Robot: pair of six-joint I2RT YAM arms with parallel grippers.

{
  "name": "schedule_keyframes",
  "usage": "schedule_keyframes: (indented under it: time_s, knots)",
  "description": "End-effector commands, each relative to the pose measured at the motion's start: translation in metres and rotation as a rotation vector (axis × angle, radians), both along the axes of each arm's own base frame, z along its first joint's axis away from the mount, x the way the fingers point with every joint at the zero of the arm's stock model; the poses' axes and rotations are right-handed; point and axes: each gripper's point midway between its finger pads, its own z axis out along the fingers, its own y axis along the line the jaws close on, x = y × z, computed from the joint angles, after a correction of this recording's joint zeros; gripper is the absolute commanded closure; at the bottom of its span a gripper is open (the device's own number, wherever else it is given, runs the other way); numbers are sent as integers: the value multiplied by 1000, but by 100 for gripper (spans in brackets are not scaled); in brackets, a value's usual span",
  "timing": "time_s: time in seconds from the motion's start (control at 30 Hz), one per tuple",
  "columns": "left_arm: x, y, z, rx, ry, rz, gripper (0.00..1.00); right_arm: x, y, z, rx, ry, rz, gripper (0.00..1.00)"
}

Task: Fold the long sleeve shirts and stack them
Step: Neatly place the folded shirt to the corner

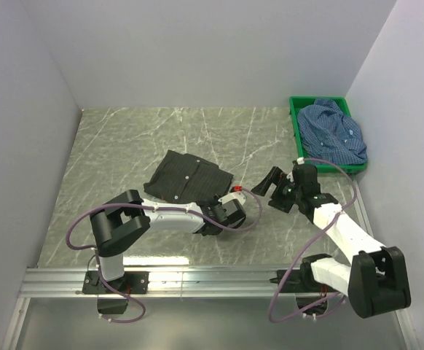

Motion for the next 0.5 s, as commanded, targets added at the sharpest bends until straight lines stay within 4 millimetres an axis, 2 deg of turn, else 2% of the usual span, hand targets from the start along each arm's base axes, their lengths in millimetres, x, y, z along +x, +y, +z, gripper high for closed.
schedule_keyframes:
  time_s: [0.0, 0.1, 0.23, 0.37, 0.47]
  knots:
    - [5, -7, 9, -31, -41, 8, 88, 4, 21, 2, 150, -20, 24, 1]
    - [4, -11, 21, -94, -43, 14, 99, 9, 36, 4, 242, -27, 25, 1]
    - [0, -26, 39, -205, -21, 5, 99, 16, 70, 11, 333, -56, 76, 0]
    - [0, -34, 49, -246, -7, 15, 99, 18, 98, 1, 404, -2, 89, 0]
    - [0, -39, 56, -287, -1, 23, 99, 23, 108, -10, 416, 22, 72, 0]
